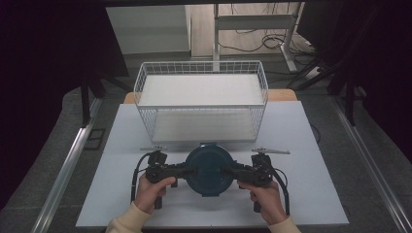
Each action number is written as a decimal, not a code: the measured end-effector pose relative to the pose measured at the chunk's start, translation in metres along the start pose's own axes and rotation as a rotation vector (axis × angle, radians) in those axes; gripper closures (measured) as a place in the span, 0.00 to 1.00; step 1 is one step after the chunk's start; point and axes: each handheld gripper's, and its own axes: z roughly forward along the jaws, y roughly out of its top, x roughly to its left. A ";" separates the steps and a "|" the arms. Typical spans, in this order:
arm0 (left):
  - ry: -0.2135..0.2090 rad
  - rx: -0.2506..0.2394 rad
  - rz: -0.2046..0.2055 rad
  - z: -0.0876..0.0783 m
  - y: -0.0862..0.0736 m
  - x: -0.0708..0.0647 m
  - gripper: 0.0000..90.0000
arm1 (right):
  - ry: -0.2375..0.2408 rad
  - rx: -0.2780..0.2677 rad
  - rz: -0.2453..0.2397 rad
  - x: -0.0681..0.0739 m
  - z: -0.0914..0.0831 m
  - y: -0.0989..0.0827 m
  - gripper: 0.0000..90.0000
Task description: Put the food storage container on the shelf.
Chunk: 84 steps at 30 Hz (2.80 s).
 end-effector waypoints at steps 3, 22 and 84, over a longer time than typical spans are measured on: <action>0.001 0.001 0.014 -0.003 0.002 -0.003 0.45 | 0.001 -0.004 -0.015 0.003 -0.002 0.002 0.42; 0.025 -0.029 0.075 -0.018 0.033 -0.020 0.45 | 0.019 -0.037 -0.044 0.016 -0.010 0.028 0.42; 0.037 -0.103 0.074 -0.049 0.237 -0.021 0.45 | 0.029 -0.091 -0.098 0.037 0.002 0.241 0.42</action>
